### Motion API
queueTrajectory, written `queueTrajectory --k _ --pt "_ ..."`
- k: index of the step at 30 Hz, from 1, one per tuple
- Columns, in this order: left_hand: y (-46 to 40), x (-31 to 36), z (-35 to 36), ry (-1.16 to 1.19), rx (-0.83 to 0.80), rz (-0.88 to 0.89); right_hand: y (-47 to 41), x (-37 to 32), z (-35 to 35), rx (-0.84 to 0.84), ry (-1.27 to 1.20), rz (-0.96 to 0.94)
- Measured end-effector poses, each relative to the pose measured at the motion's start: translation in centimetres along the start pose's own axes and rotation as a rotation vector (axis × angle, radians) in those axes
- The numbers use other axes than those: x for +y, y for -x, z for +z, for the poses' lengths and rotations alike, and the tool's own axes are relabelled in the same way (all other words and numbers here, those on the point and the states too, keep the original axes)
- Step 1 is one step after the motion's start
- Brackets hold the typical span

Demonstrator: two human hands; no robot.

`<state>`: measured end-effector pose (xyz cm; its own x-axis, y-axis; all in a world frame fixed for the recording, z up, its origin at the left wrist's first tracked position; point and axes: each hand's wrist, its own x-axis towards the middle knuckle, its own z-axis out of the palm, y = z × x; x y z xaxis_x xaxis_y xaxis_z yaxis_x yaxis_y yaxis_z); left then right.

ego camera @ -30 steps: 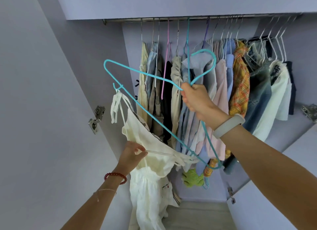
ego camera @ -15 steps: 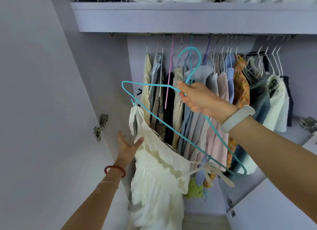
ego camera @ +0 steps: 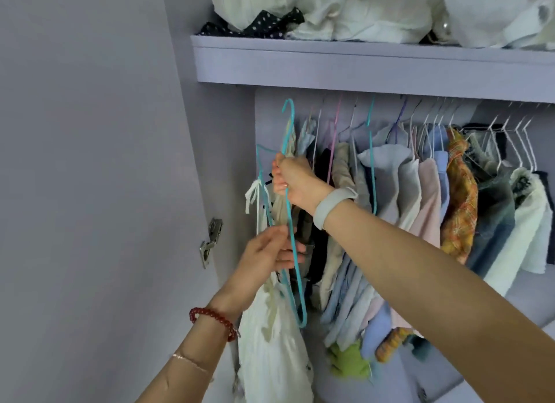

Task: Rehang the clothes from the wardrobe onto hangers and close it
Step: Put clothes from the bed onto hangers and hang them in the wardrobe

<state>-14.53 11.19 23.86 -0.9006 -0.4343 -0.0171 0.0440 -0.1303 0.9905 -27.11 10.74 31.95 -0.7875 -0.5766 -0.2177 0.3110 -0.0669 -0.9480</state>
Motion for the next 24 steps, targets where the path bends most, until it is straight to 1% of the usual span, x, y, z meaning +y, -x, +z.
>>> queueTrajectory --k 1,2,3,5,7,8,10,11,12,13,15,16,17,18,20,21,24 --pt "0.4 -0.3 -0.4 0.013 -0.046 -0.034 -0.7 0.5 0.5 0.011 -0.001 0.001" --pt "0.5 -0.6 -0.9 0.013 -0.05 -0.048 -1.4 1.0 0.9 0.023 -0.003 0.006" --pt "0.4 -0.9 -1.3 0.014 0.0 -0.048 -2.0 1.4 1.4 0.027 -0.021 0.016" --pt "-0.3 -1.3 -2.4 -0.007 0.221 -0.013 -3.0 2.0 2.5 0.01 -0.123 0.052" --pt "-1.4 -1.5 -3.4 -0.11 0.452 0.069 -3.7 2.1 3.6 -0.02 -0.21 0.076" --pt "-2.0 -1.6 -3.8 -0.178 0.523 0.121 -4.1 2.1 4.1 -0.025 -0.209 0.068" --pt "-3.2 -1.5 -4.8 -0.303 0.591 0.181 -4.9 2.2 4.4 -0.036 -0.108 0.01" --pt "-3.9 -1.4 -5.2 -0.347 0.615 0.188 -5.2 2.3 4.2 -0.043 -0.011 -0.045" --pt "-4.5 -1.3 -5.5 -0.368 0.632 0.192 -5.5 2.4 3.7 -0.035 0.137 -0.127" --pt "-5.1 -1.1 -5.7 -0.376 0.647 0.202 -5.9 2.7 2.9 -0.001 0.345 -0.244" --pt "-6.4 -0.6 -5.9 -0.406 0.671 0.221 -7.3 3.5 0.4 0.134 0.908 -0.539" --pt "-7.1 -0.3 -5.8 -0.433 0.678 0.22 -8.1 3.8 -1.0 0.177 1.185 -0.643" --pt "-7.9 0.0 -5.8 -0.459 0.68 0.215 -8.9 4.0 -2.3 0.173 1.421 -0.688" --pt "-8.6 0.5 -5.7 -0.481 0.68 0.21 -9.7 4.1 -3.5 0.134 1.613 -0.675" --pt "-10.2 1.4 -5.4 -0.511 0.677 0.211 -11.3 4.2 -5.1 0.086 1.878 -0.589" --pt "-11.0 1.8 -5.3 -0.518 0.679 0.217 -11.9 4.2 -5.7 0.094 1.943 -0.565" --pt "-13.3 2.9 -4.5 -0.527 0.684 0.233 -12.5 4.6 -7.4 0.19 2.005 -0.562"
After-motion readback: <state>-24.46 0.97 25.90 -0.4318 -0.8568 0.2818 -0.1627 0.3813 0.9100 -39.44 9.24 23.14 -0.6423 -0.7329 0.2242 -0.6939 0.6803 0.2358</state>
